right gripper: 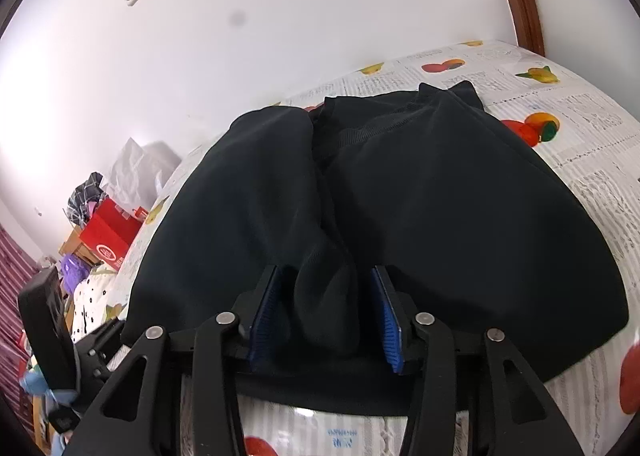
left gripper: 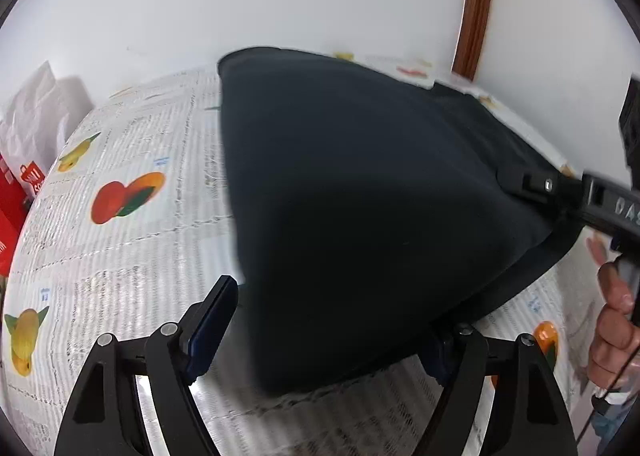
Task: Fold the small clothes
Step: 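Lower the held sweatshirt fold onto the bed with the right tool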
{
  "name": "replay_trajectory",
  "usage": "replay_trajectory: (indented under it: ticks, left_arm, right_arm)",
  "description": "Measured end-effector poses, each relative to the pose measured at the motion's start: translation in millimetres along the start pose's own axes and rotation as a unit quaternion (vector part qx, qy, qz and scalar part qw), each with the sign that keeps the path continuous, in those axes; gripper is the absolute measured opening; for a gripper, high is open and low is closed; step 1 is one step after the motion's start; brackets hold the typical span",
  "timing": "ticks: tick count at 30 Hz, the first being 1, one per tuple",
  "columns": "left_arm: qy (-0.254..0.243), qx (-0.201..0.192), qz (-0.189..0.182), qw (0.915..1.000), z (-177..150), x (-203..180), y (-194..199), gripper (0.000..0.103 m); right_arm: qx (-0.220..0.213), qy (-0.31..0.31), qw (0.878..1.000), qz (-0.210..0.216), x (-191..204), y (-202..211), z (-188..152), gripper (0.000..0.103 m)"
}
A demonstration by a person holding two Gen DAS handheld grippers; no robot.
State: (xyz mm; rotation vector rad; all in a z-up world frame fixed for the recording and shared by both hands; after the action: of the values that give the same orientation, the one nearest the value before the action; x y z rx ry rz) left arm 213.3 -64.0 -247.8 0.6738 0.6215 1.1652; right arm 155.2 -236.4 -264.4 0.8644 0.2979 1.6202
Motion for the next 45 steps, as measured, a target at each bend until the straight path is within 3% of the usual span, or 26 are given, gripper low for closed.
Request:
replay_trajectory:
  ticks: [4,6,7,10,16,20,22,27,34,38,43,45]
  left_arm:
    - [0.012,0.008,-0.006,0.9999,0,3,-5,0.081]
    - [0.014,0.009,0.003,0.9999,-1,6,-6,0.083]
    - [0.012,0.01,0.008,0.9999,-2,5,-6,0.084]
    - [0.012,0.01,0.014,0.9998,-2,5,-7,0.084]
    - [0.028,0.008,0.023,0.9993,-3,13,-6,0.084]
    - [0.034,0.007,0.023,0.9991,-4,16,-6,0.084]
    - [0.033,0.007,0.023,0.9991,-4,17,-5,0.084]
    - [0.028,0.008,0.026,0.9992,-3,15,-8,0.085]
    - [0.015,0.004,-0.005,0.9999,-4,1,-4,0.084]
    - [-0.011,0.007,0.011,0.9999,2,-20,-14,0.084]
    - [0.01,0.015,0.017,0.9997,6,-15,-19,0.087]
    - [0.006,0.014,0.023,0.9996,5,-14,-18,0.087]
  right_arm:
    - [0.017,-0.004,1.0,0.003,7,-15,3,0.048]
    - [0.024,0.003,1.0,0.0,14,-22,4,0.038]
    - [0.026,0.01,1.0,0.0,17,-25,4,0.026]
    - [0.017,0.027,0.999,0.01,26,-23,9,0.018]
    - [-0.086,0.017,0.995,0.053,19,36,40,0.016]
    - [-0.16,-0.004,0.987,0.019,-12,78,45,0.016]
    - [-0.149,-0.019,0.989,-0.012,-36,76,39,0.016]
    - [-0.042,-0.033,0.996,-0.077,-79,34,10,0.017]
    - [-0.053,-0.029,0.993,-0.103,-72,32,7,0.017]
    - [-0.048,-0.031,0.993,-0.103,-71,34,11,0.018]
    - [-0.027,0.005,0.992,-0.123,-62,35,20,0.017]
    - [-0.064,0.021,0.992,-0.111,-54,52,29,0.017]
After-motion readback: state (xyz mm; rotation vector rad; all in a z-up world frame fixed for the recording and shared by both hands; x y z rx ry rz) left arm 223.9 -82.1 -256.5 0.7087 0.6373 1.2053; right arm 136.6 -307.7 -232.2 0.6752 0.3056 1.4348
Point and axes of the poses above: each gripper's, at about its wrist camera, not at the fingertips, and y roughly against the way its jaws point, x to its left, z to its top, the point moved 6 cm from there along -y, roughly the way its jaws point, and after that the axes turned 7 degrees about -z, right-handed, at the moved point
